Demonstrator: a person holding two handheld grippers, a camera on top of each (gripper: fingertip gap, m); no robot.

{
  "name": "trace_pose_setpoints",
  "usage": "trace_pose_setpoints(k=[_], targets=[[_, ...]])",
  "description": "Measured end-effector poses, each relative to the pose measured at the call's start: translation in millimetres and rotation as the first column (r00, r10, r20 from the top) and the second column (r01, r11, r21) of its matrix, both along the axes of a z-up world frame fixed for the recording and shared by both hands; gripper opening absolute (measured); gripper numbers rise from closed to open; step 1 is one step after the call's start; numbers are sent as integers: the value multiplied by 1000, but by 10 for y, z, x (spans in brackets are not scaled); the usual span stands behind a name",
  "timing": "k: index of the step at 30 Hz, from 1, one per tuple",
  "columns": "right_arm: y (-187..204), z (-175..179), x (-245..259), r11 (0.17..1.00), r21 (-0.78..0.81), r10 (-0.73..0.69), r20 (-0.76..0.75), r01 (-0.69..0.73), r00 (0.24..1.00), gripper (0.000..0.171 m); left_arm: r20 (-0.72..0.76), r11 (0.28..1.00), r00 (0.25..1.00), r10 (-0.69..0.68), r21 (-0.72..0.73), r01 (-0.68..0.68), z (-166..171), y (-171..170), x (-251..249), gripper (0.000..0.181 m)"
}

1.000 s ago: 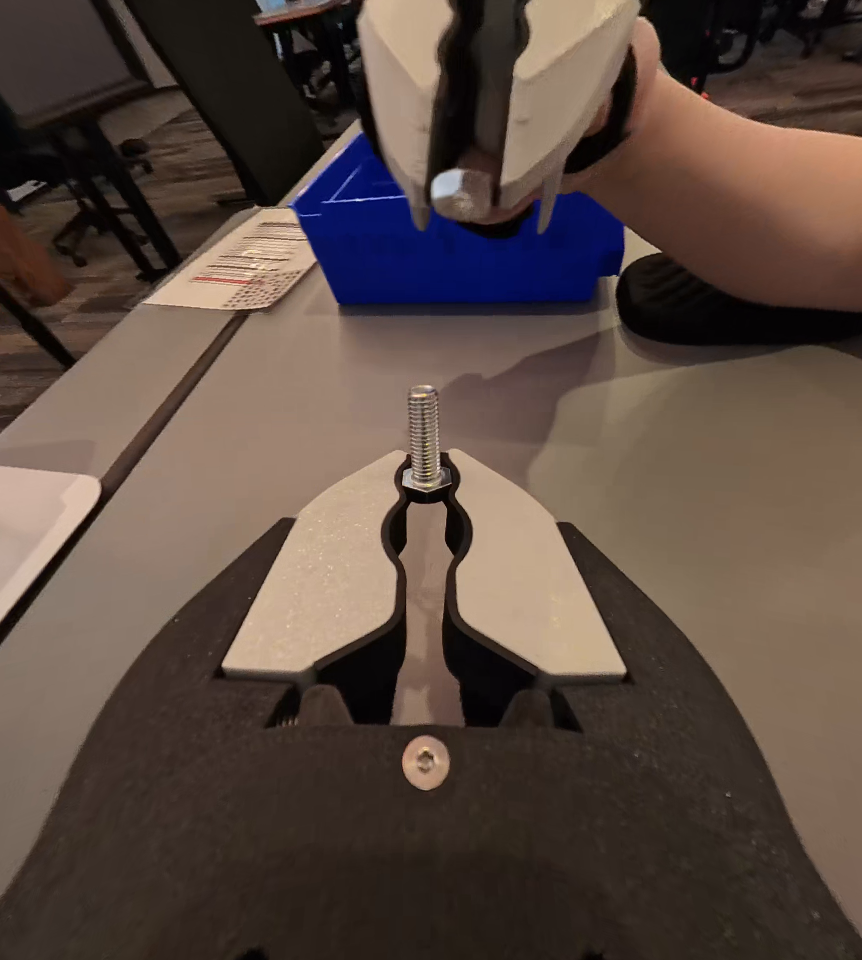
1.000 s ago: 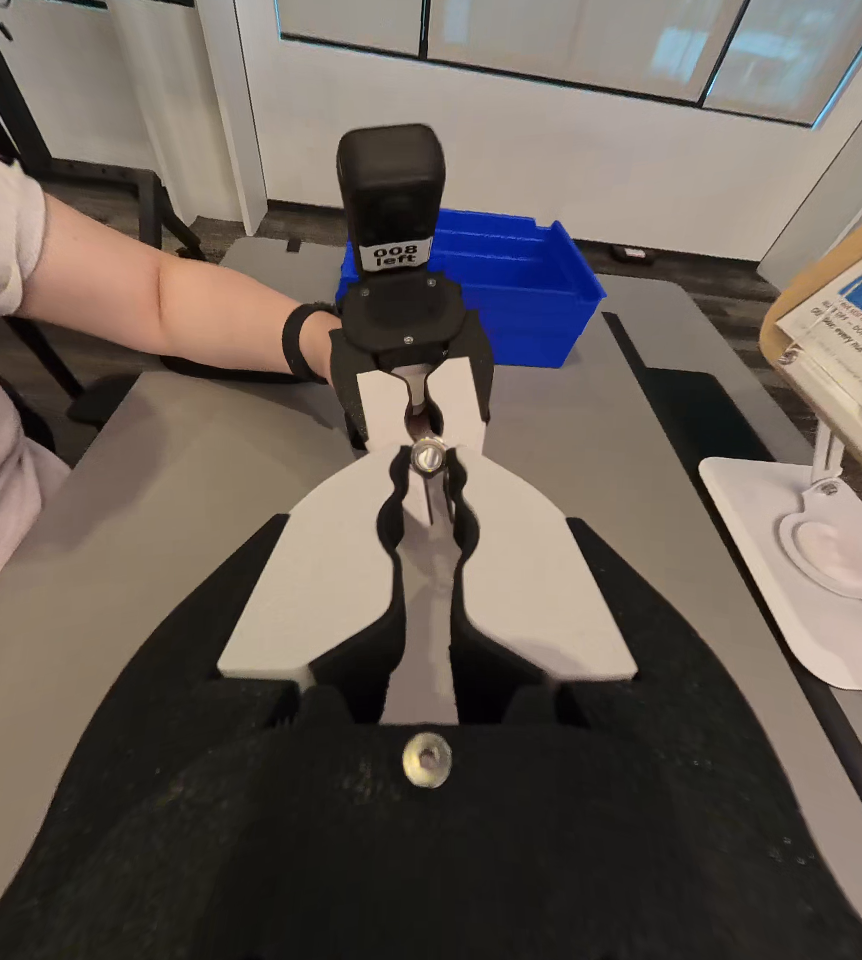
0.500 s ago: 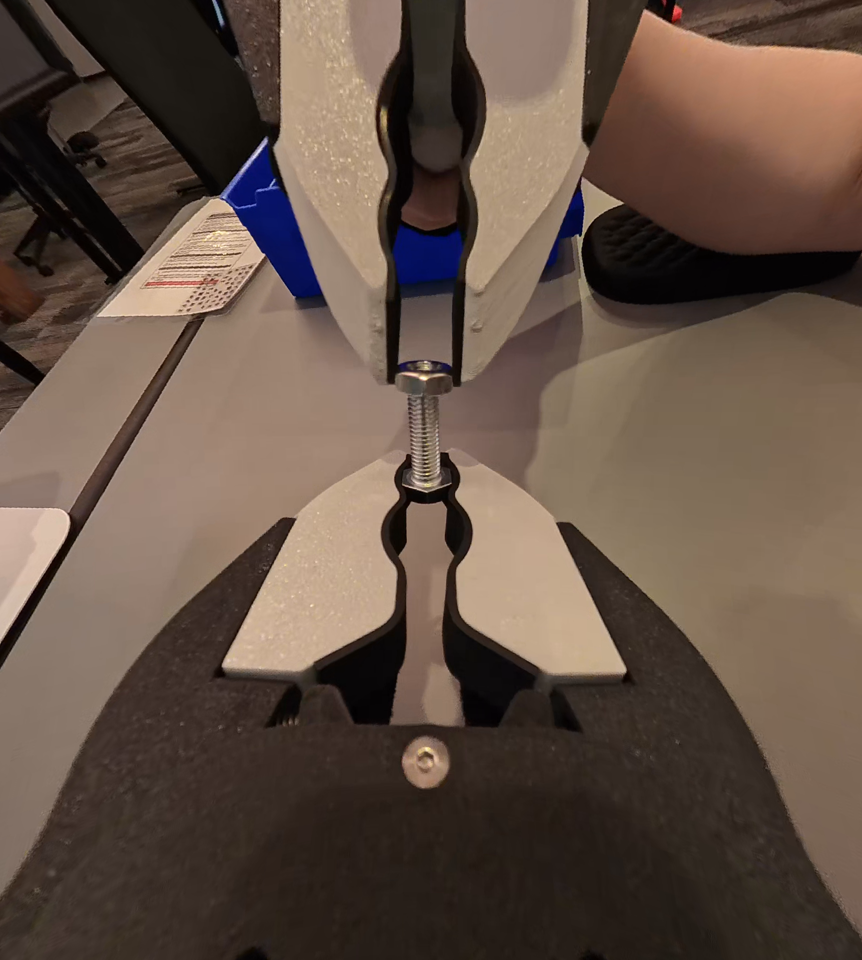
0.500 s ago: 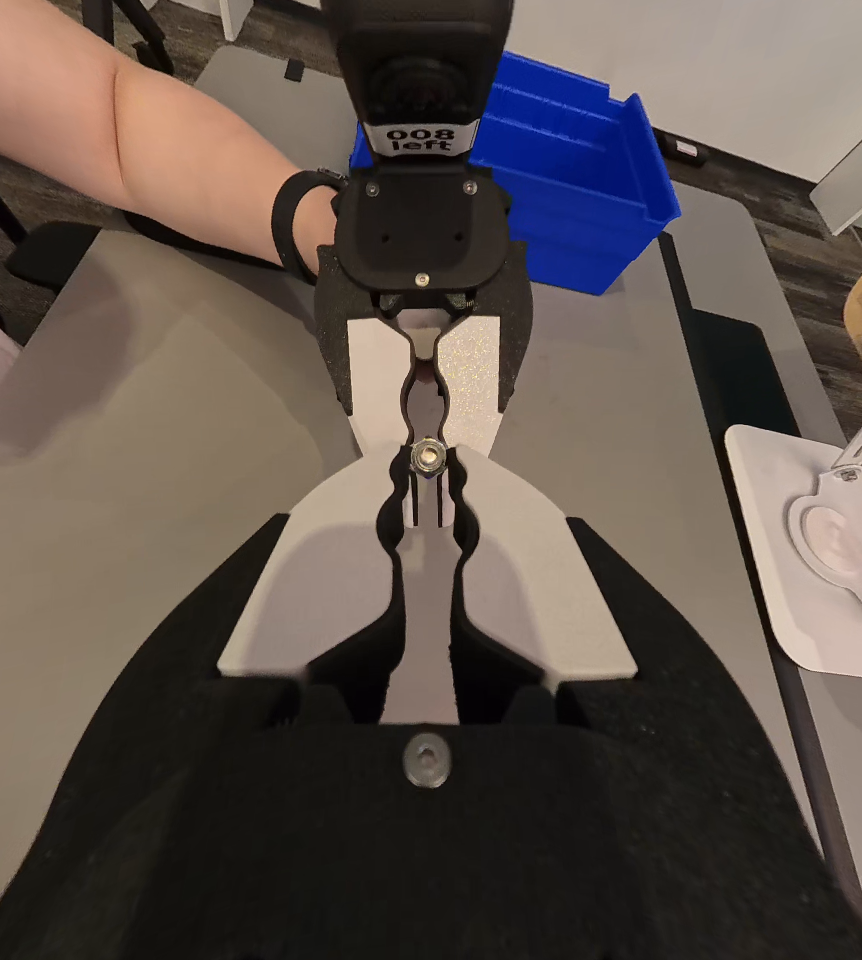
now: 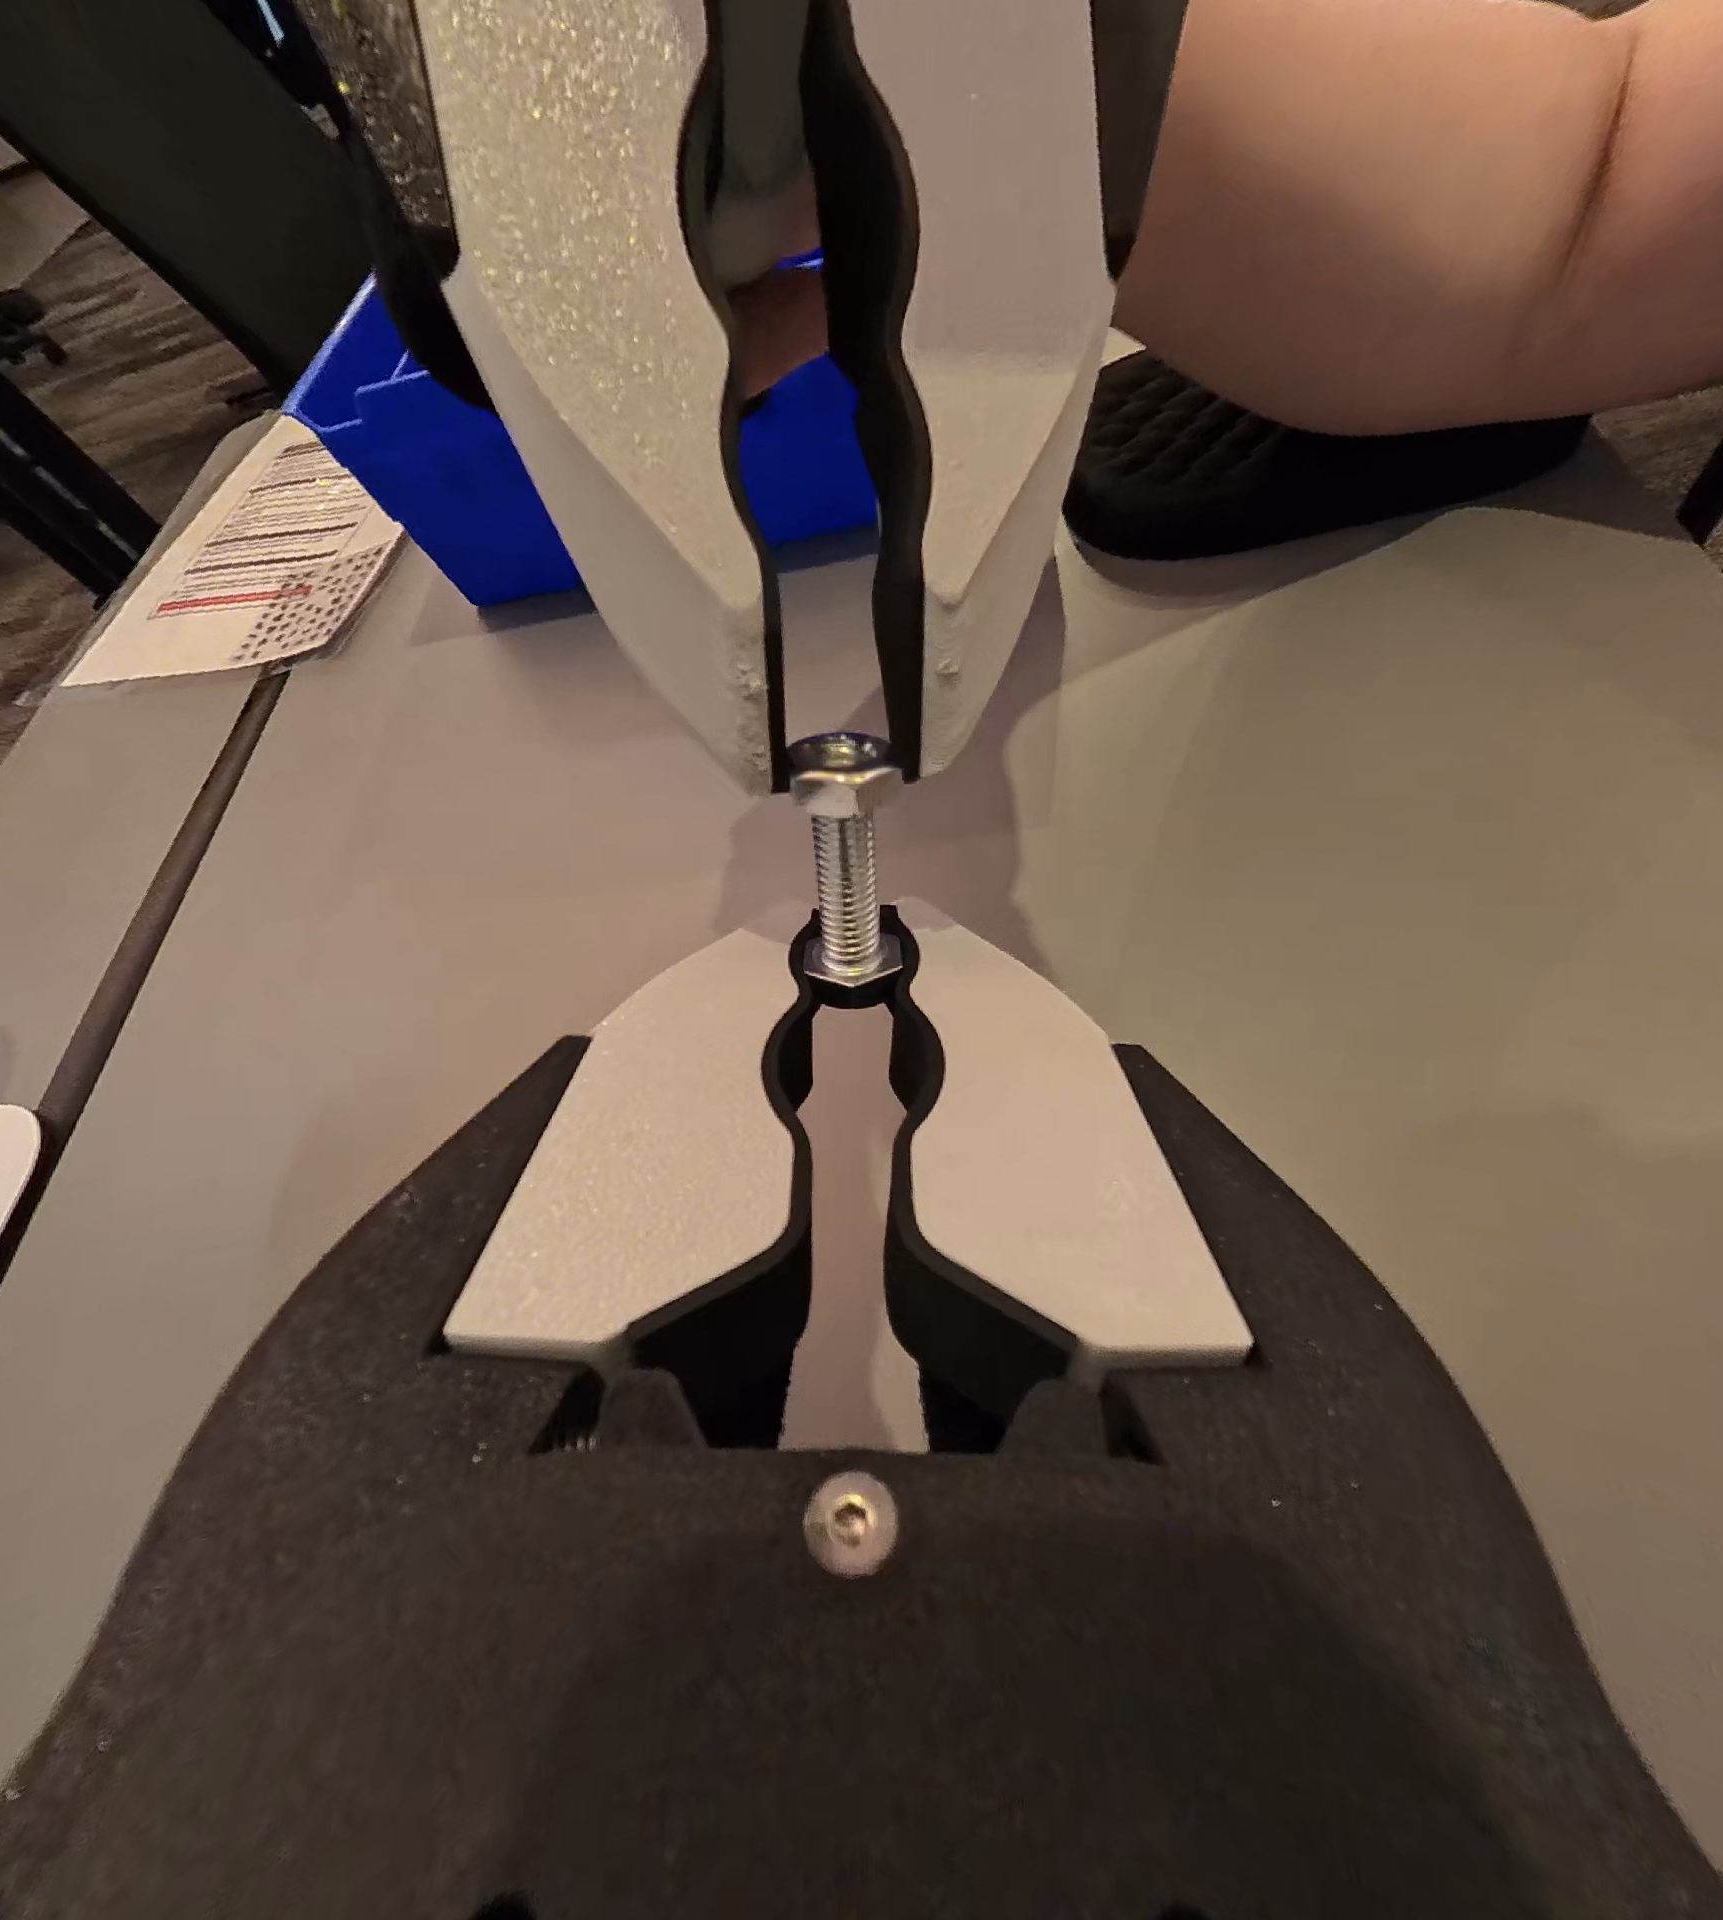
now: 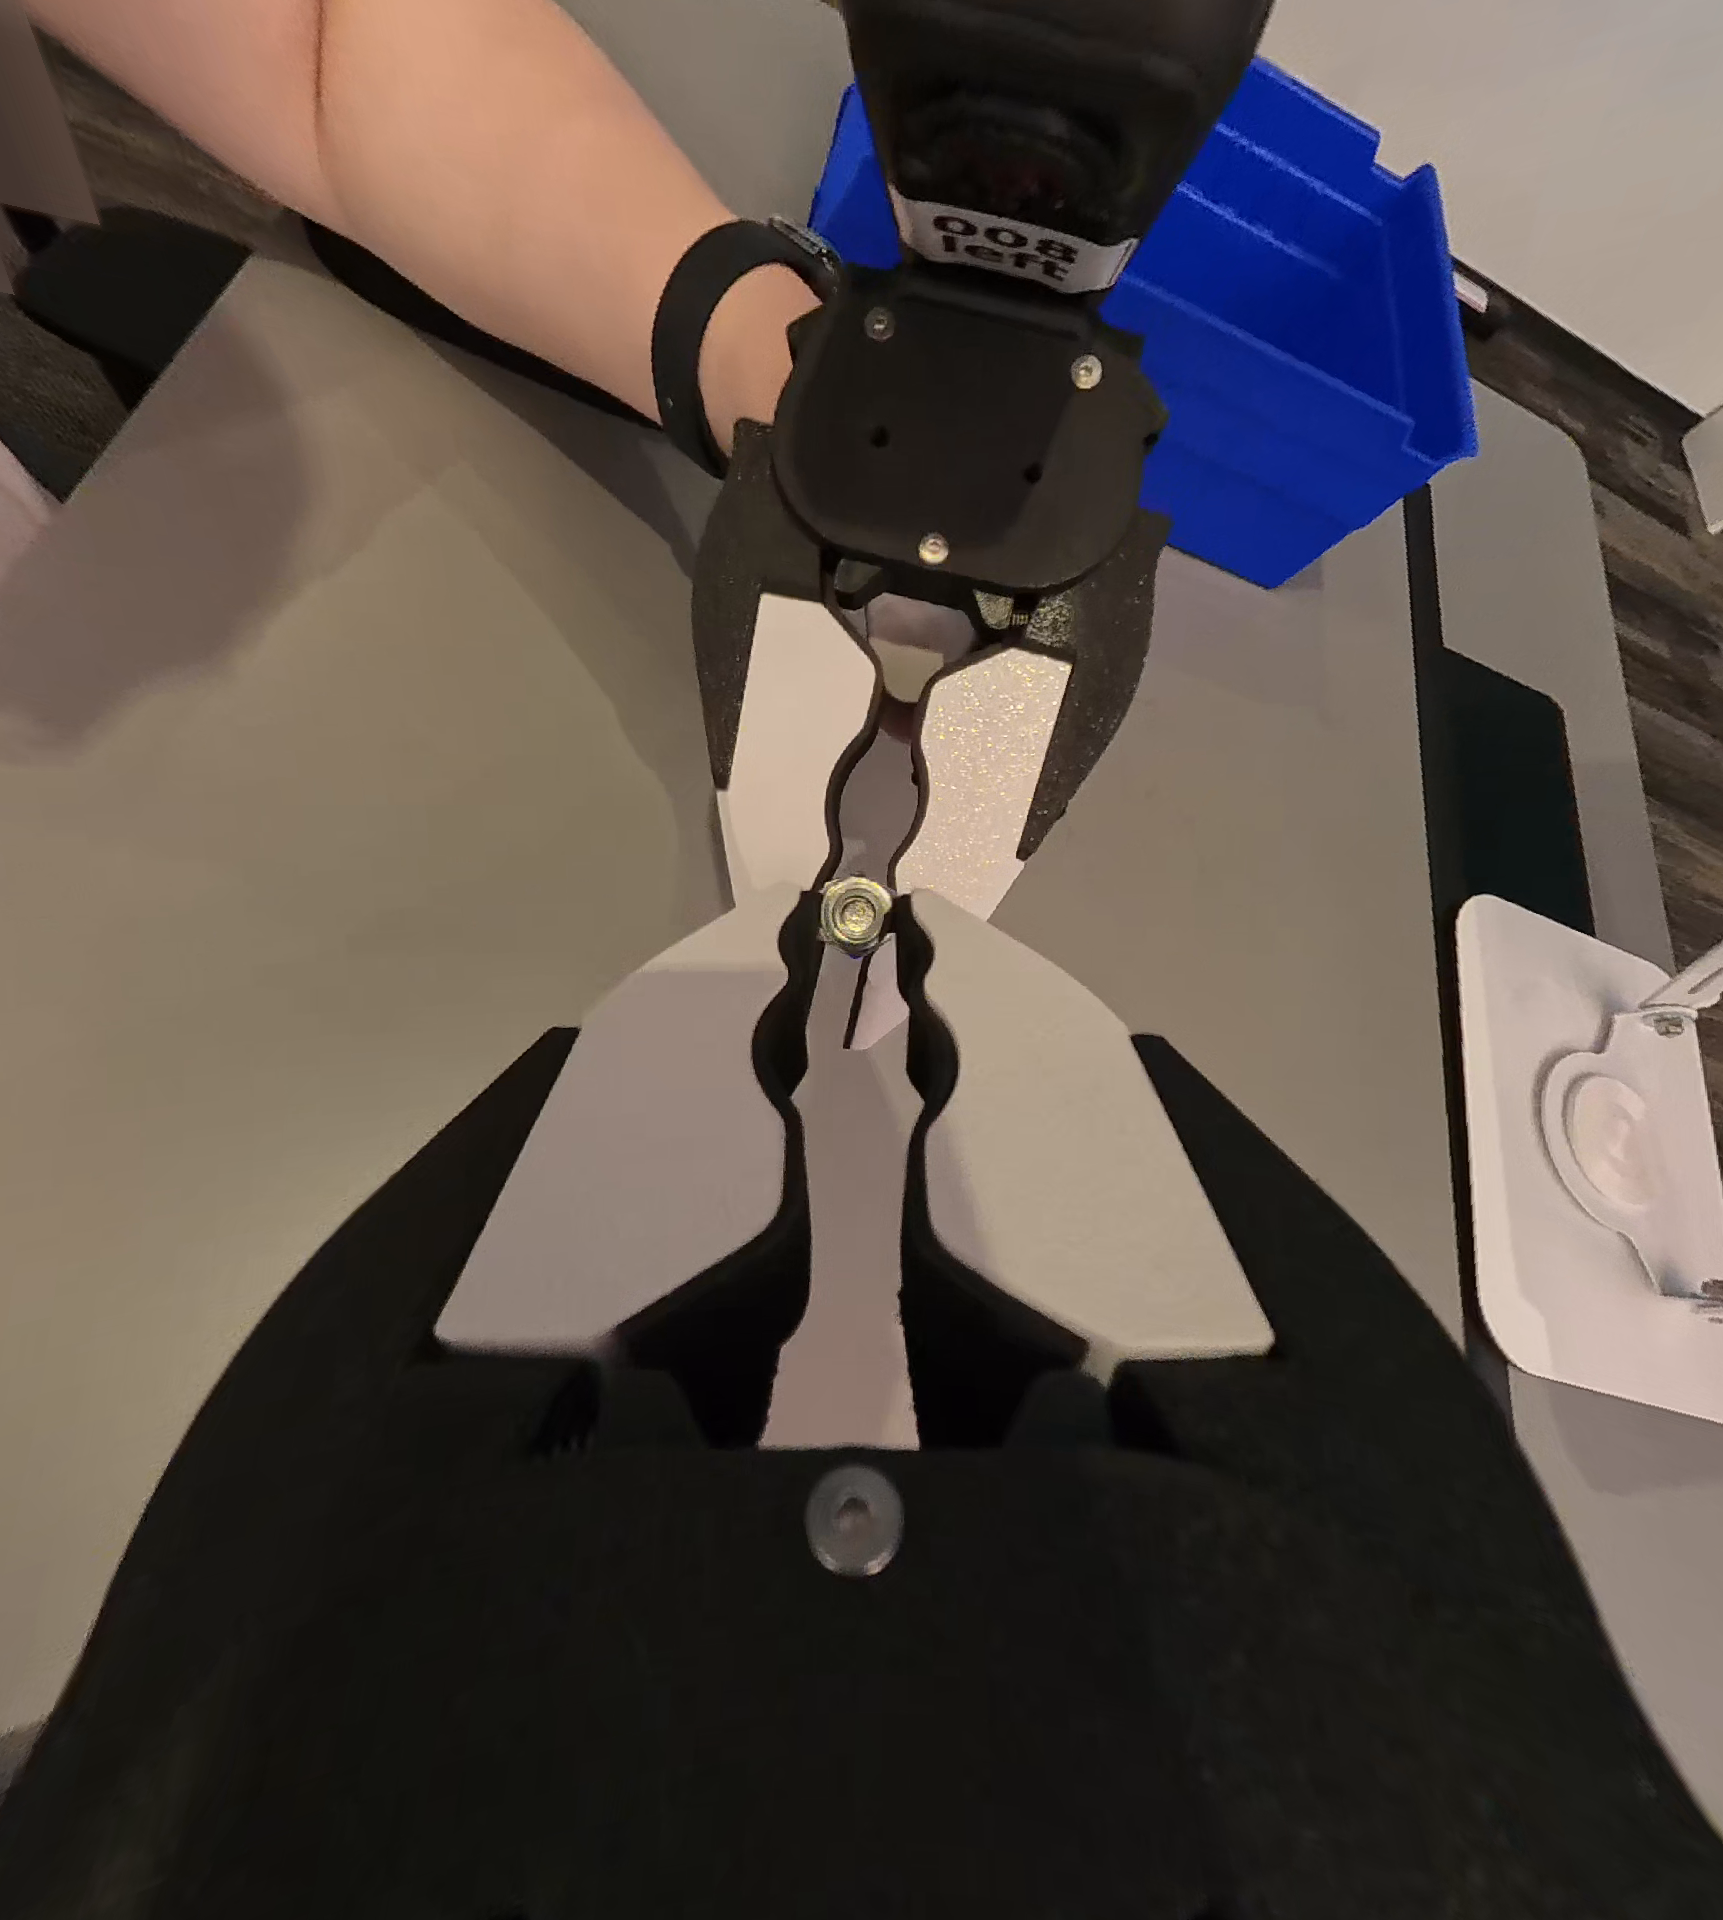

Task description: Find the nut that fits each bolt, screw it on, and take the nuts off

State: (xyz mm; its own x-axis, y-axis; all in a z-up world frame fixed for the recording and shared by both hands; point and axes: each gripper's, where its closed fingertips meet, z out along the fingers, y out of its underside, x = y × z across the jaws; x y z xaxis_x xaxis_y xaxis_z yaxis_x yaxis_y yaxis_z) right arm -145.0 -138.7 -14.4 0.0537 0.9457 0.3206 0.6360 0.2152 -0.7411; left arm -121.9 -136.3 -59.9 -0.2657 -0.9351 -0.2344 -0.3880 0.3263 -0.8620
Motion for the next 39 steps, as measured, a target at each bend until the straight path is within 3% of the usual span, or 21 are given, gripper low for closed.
trace_pose_setpoints(k=[16,21,28,34,39], targets=[[442,72,-39,936,-279,-287,-242,217,927,13,12,964,965,263,-33,-263,65,470,-56,9],[525,16,-38,897,-350,-363,-244,268,899,14,-26,937,938,346,52,-345,5,596,-89,9],[646,-33,-53,823,-460,-486,-268,333,832,14,-51,907,906,420,53,-418,-45,719,-131,9],[686,-78,-53,717,-601,-591,-255,354,765,14,-66,886,887,458,112,-449,-87,778,-153,9],[707,-126,-53,693,-603,-625,-231,395,746,14,-85,872,872,481,153,-466,-127,815,-175,9]])
